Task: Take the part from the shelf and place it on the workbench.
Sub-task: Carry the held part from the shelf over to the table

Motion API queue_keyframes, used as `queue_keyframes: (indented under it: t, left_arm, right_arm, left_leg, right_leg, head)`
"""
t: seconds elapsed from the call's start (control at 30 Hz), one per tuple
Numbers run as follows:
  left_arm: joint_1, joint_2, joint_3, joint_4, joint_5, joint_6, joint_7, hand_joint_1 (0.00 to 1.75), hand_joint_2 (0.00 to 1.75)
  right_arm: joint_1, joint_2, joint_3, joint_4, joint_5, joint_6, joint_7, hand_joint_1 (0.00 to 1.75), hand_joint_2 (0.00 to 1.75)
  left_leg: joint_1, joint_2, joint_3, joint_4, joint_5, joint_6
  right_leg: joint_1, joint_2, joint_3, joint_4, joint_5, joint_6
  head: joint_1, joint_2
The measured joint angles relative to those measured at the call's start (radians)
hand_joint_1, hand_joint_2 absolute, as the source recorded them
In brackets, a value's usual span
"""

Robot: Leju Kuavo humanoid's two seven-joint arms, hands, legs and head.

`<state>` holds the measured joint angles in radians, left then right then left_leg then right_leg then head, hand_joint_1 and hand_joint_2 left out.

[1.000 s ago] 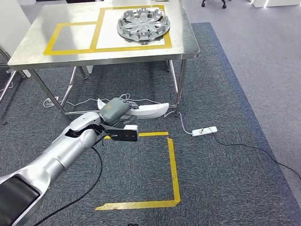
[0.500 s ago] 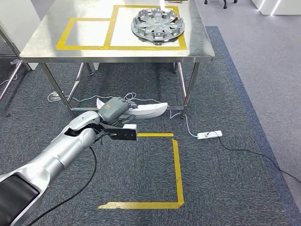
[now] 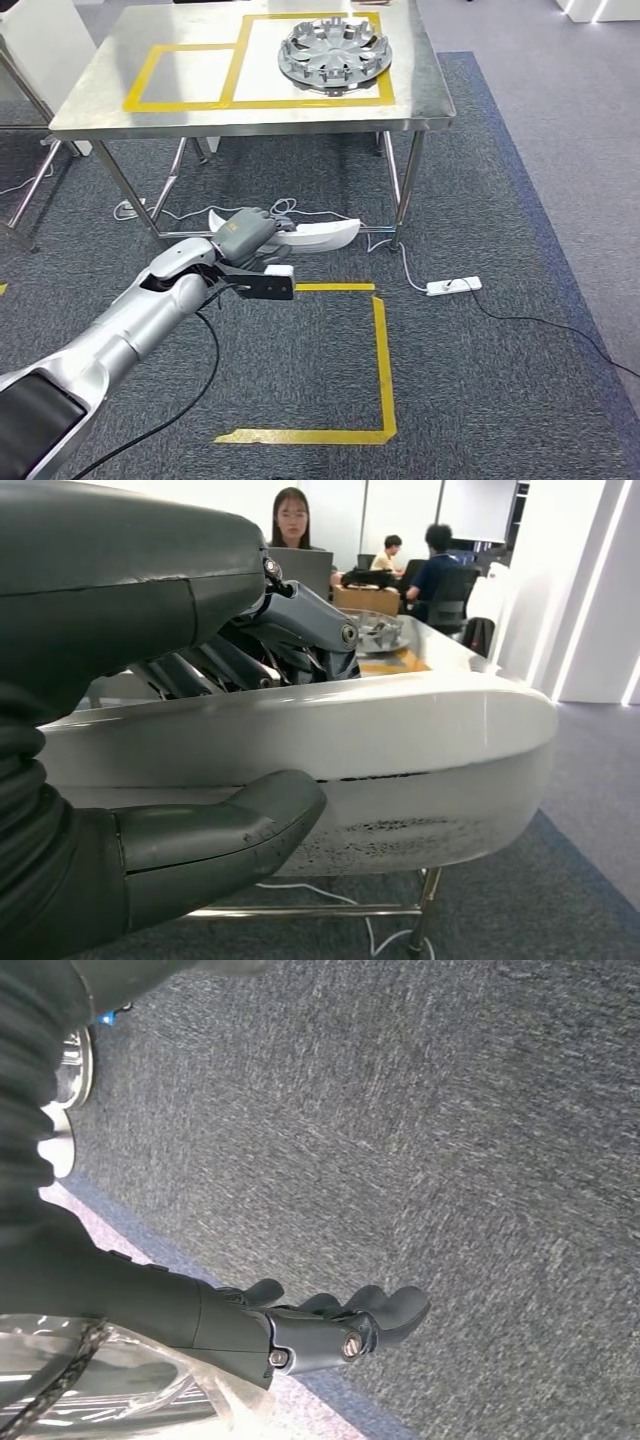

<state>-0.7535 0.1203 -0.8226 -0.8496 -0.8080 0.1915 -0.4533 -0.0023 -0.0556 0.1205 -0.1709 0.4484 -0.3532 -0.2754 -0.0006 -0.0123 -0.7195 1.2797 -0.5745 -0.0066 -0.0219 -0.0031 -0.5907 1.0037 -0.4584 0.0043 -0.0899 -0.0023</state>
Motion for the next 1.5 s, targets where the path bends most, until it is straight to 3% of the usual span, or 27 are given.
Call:
queue_keyframes:
  t: [0.03, 0.07, 0.17, 0.23, 0.33, 0.4, 0.47, 0.53, 0.57, 0.6, 0.67, 0.73, 0.83, 1.07, 1.2, 1.5]
  left_arm:
    - [0.002, 0.000, -0.001, 0.001, 0.000, 0.000, 0.000, 1.75, 1.75]
    - [0.003, 0.001, -0.001, 0.002, 0.000, 0.000, 0.000, 1.75, 1.75]
    - [0.000, 0.001, 0.000, 0.004, 0.000, 0.000, 0.000, 1.75, 1.75]
    - [-0.003, 0.000, 0.000, 0.005, 0.000, 0.001, 0.000, 1.75, 1.75]
    - [-0.004, -0.002, 0.000, 0.006, 0.000, 0.001, -0.001, 1.75, 1.75]
    - [-0.007, -0.002, 0.001, 0.007, 0.000, 0.001, -0.001, 1.75, 1.75]
    - [-0.008, -0.005, 0.000, 0.008, 0.000, 0.001, -0.001, 1.75, 1.75]
    - [-0.005, -0.006, -0.002, 0.009, 0.000, 0.000, -0.001, 1.75, 1.75]
    - [-0.004, -0.005, -0.002, 0.010, 0.000, 0.000, -0.001, 1.75, 1.75]
    - [-0.004, -0.005, -0.002, 0.011, 0.000, 0.000, -0.001, 1.75, 1.75]
    - [-0.004, -0.006, -0.002, 0.012, 0.000, 0.001, -0.001, 1.75, 1.75]
    - [-0.005, -0.005, -0.002, 0.012, 0.000, 0.001, -0.001, 1.75, 1.75]
    - [-0.005, -0.004, -0.002, 0.012, 0.000, 0.001, -0.001, 1.75, 1.75]
    - [-0.005, -0.004, -0.002, 0.012, 0.000, 0.001, -0.001, 1.75, 1.75]
    - [-0.005, -0.003, -0.002, 0.012, 0.000, 0.002, -0.001, 1.75, 1.75]
    - [-0.001, -0.003, -0.001, 0.012, 0.001, 0.037, -0.006, 1.75, 1.75]
  right_arm:
    - [0.000, 0.000, 0.000, 0.000, 0.000, 0.000, 0.000, 0.00, 1.75]
    - [0.000, 0.000, 0.000, 0.000, 0.000, 0.000, 0.000, 0.00, 1.75]
    - [0.000, 0.000, 0.000, 0.000, 0.000, 0.001, -0.002, 0.00, 1.75]
    - [0.000, 0.001, 0.000, 0.000, 0.000, 0.002, -0.003, 0.00, 1.75]
    - [-0.001, 0.001, 0.000, 0.000, 0.000, 0.002, -0.004, 0.00, 1.75]
    - [-0.001, 0.001, 0.000, 0.000, 0.000, 0.001, -0.005, 0.00, 1.75]
    - [-0.001, 0.001, 0.000, 0.000, 0.000, -0.003, -0.008, 0.00, 1.75]
    - [0.000, 0.001, -0.001, 0.000, 0.001, -0.009, -0.011, 0.00, 1.75]
    - [0.000, 0.001, -0.001, 0.000, 0.001, -0.011, -0.012, 0.00, 1.75]
    - [0.000, 0.001, -0.001, 0.000, 0.001, -0.011, -0.011, 0.00, 1.75]
    - [0.000, 0.001, -0.001, 0.000, 0.001, -0.012, -0.010, 0.00, 1.75]
    - [-0.001, 0.002, -0.001, 0.000, 0.000, -0.012, -0.010, 0.00, 1.75]
    - [0.000, 0.003, -0.002, 0.000, 0.000, -0.012, -0.008, 0.00, 1.75]
    - [0.000, 0.003, -0.002, 0.000, 0.000, -0.012, -0.006, 0.00, 1.75]
    - [0.000, 0.003, -0.003, 0.000, 0.000, -0.012, -0.005, 0.00, 1.75]
    - [0.000, 0.003, -0.004, 0.000, 0.002, -0.012, 0.012, 0.00, 1.75]
  left_leg:
    - [0.003, 0.001, -0.010, 0.022, 0.001, -0.003]
    - [0.005, 0.002, -0.002, 0.003, 0.022, -0.004]
    - [0.005, 0.018, 0.089, -0.191, 0.116, 0.002]
    - [0.000, 0.024, 0.117, -0.254, 0.128, 0.011]
    - [-0.002, 0.017, 0.118, -0.264, 0.130, 0.029]
    - [0.001, 0.014, 0.121, -0.271, 0.135, 0.043]
    - [-0.001, 0.011, 0.121, -0.272, 0.136, 0.051]
    - [-0.005, 0.008, 0.121, -0.270, 0.135, 0.053]
    - [-0.006, 0.006, 0.121, -0.270, 0.135, 0.053]
    - [-0.007, 0.005, 0.122, -0.269, 0.134, 0.053]
    - [-0.010, 0.002, 0.122, -0.265, 0.132, 0.049]
    - [-0.015, -0.001, 0.117, -0.260, 0.129, 0.047]
    - [-0.017, -0.002, 0.114, -0.260, 0.131, 0.054]
    - [-0.013, -0.002, 0.118, -0.269, 0.136, 0.041]
    - [-0.011, -0.002, 0.118, -0.270, 0.137, 0.035]
    - [-0.013, -0.002, 0.117, -0.269, 0.137, 0.033]
  right_leg:
    - [0.000, -0.001, 0.001, 0.000, -0.001, 0.000]
    - [-0.001, -0.002, 0.002, 0.001, -0.001, 0.001]
    - [0.001, -0.006, 0.006, 0.004, -0.006, 0.009]
    - [0.004, -0.011, 0.006, 0.003, -0.006, 0.020]
    - [0.003, -0.017, 0.002, 0.003, -0.010, 0.037]
    - [0.001, -0.011, -0.026, 0.062, -0.045, 0.044]
    - [0.001, -0.003, -0.091, 0.196, -0.107, 0.047]
    - [0.002, -0.001, -0.142, 0.293, -0.133, 0.047]
    - [0.002, 0.000, -0.142, 0.286, -0.118, 0.045]
    - [0.002, 0.000, -0.123, 0.241, -0.086, 0.042]
    - [0.003, 0.002, -0.051, 0.096, -0.023, 0.035]
    - [0.004, 0.005, -0.007, 0.011, 0.000, 0.033]
    - [0.005, 0.006, -0.004, 0.002, 0.001, 0.037]
    - [0.010, 0.007, -0.004, 0.003, -0.001, 0.025]
    - [0.011, 0.006, -0.004, 0.003, -0.001, 0.024]
    - [0.010, 0.006, -0.003, 0.002, -0.001, 0.024]
  head:
    - [0.000, 0.000]
    - [0.000, 0.000]
    - [0.000, 0.000]
    - [0.001, 0.000]
    - [0.002, 0.000]
    - [0.006, 0.000]
    - [0.012, 0.000]
    - [0.012, 0.000]
    - [0.012, 0.000]
    - [0.012, 0.000]
    - [0.012, 0.000]
    - [0.011, 0.000]
    - [0.010, 0.000]
    - [0.010, 0.000]
    - [0.010, 0.000]
    - [0.011, 0.000]
